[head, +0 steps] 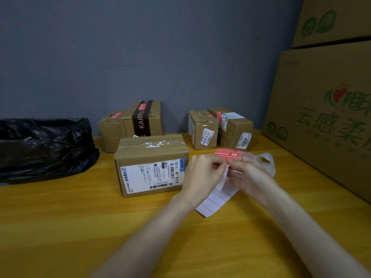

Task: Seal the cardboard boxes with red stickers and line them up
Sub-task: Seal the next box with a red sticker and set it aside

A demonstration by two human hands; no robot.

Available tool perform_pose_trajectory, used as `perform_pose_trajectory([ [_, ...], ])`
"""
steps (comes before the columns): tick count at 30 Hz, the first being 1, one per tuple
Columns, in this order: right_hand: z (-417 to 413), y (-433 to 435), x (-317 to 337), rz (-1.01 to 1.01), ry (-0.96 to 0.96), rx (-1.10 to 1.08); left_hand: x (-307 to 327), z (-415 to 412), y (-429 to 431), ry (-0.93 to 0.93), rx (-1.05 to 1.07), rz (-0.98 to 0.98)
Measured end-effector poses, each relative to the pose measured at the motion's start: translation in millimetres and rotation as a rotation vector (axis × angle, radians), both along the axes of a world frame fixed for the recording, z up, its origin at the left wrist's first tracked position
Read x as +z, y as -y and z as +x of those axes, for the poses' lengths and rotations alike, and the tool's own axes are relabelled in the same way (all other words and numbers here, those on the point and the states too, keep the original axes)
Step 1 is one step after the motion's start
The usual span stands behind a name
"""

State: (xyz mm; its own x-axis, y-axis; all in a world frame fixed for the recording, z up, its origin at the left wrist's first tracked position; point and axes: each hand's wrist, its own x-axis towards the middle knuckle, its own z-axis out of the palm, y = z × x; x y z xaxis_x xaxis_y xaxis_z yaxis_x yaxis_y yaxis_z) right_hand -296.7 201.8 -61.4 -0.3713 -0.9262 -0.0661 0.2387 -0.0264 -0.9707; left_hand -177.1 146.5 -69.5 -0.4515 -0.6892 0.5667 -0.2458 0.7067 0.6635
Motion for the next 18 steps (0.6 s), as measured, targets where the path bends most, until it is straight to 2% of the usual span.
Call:
perform_pose_trajectory([
  [4,0.8,-0.9,3.4,0.036,0.005,-0.022,4.3,-0.6,-2.5,-0.042,0.013,0.066],
  [8,-0.2,-1.1,4.8,0.084,0.064,-0.019,4.0,1.6,-3.4,-0.043,0.006,0.021],
  [11,-2.2,-0.6,1.7,0.05,-0.027,0.035,3.9,3.4,-2.2,-0.047,0.018,0.001],
  [14,0.5,-2.1,-1.0,-0.015,-0.145,0.084,6.5,3.3,-2.1,-0.076,0.041,0.073],
  [18,-0.8,-2.7,0.6,-0.083,-0.101,0.055,10.2,2.5,-0.2,-0.115,0.057,0.206],
])
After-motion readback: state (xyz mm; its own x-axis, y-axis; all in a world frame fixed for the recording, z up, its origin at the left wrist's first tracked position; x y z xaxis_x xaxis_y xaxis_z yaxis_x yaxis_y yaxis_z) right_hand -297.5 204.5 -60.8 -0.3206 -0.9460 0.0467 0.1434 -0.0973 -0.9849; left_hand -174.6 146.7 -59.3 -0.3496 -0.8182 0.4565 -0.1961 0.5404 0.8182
